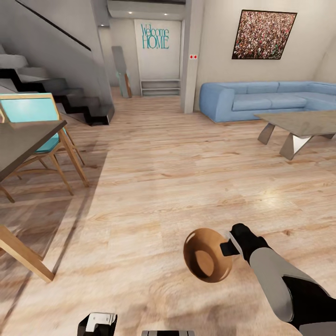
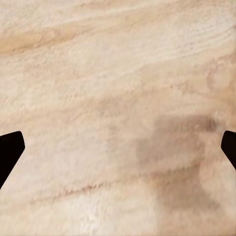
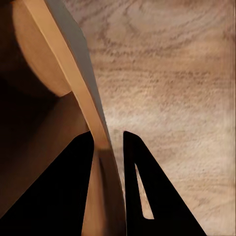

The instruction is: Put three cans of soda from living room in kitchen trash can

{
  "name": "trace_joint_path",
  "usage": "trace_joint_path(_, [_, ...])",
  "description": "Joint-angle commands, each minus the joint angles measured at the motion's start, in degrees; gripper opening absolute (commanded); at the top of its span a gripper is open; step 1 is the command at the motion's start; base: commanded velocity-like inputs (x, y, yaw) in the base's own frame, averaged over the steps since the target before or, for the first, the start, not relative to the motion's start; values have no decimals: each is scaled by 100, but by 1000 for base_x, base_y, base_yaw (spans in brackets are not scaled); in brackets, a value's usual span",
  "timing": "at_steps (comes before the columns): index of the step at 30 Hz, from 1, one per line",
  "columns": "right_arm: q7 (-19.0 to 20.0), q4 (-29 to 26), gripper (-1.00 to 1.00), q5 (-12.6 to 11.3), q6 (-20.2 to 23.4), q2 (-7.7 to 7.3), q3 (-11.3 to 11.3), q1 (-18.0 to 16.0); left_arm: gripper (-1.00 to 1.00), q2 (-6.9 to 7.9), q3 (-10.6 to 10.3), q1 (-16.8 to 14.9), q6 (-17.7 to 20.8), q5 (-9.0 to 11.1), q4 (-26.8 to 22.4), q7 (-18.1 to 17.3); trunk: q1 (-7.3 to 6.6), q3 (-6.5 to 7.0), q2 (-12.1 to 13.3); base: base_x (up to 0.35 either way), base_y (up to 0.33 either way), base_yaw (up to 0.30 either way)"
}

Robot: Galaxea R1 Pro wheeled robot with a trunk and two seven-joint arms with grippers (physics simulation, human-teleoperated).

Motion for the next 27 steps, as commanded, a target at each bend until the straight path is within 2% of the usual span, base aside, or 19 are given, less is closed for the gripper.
trace_joint_path(1, [17,-2,-100,-29,4,1,-19,-2,100,0,0,0,0,0,1,0,-1,1,0,0,0,0])
trace_joint_path(5, [-51,21,-100,136,63,-14,32,-46,100,-15,-3,66,-26,7,-43,40,-1,1,0,0,0,0])
trace_joint_path(6, [-27,-11,-100,144,27,-15,23,-33,100,-27,-4,98,-21,23,-62,44,-1,1,0,0,0,0])
trace_joint_path(9, [34,-115,-100,368,-86,-35,8,-17,100,-39,-8,159,-15,43,-88,40,-1,1,0,0,0,0])
trace_joint_path(14, [139,-289,-100,496,-266,-96,-5,-11,100,-40,-13,177,-6,56,-105,28,-1,1,0,0,0,0])
trace_joint_path(15, [782,-557,-100,-816,-1209,-105,-4,-10,100,-40,-13,178,-5,57,-106,27,-1,1,0,0,0,0])
trace_joint_path(18, [967,-694,-100,-809,-1245,-166,-2,-9,100,-40,-14,180,4,60,-109,19,-1,1,0,0,0,0])
trace_joint_path(22, [1016,-813,-100,-809,-1253,-212,-4,-9,100,-40,-2,175,33,67,-109,22,-1,1,0,0,0,0])
trace_joint_path(27, [1132,-1029,-100,-821,-1253,-368,-2,42,100,-38,-4,7,183,70,-125,-32,-1,1,0,0,0,0])
